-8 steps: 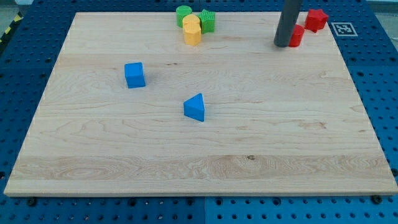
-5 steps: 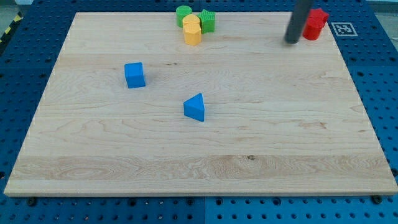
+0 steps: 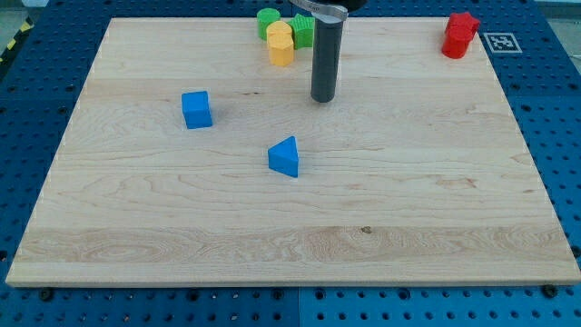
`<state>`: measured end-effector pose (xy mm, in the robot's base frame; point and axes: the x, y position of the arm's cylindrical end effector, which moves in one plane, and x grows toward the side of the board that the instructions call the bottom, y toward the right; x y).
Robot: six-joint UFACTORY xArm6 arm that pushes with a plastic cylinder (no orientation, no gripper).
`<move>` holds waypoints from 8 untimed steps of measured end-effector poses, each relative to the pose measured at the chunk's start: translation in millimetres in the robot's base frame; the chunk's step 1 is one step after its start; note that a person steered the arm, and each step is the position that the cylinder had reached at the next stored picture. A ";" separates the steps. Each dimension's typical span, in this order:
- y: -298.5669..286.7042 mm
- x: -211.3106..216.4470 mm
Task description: Point at the green circle
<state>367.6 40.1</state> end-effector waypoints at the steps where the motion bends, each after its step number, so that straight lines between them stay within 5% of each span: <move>1: -25.2 -14.0; 3: -121.5 -71.3; 8: -134.3 -156.2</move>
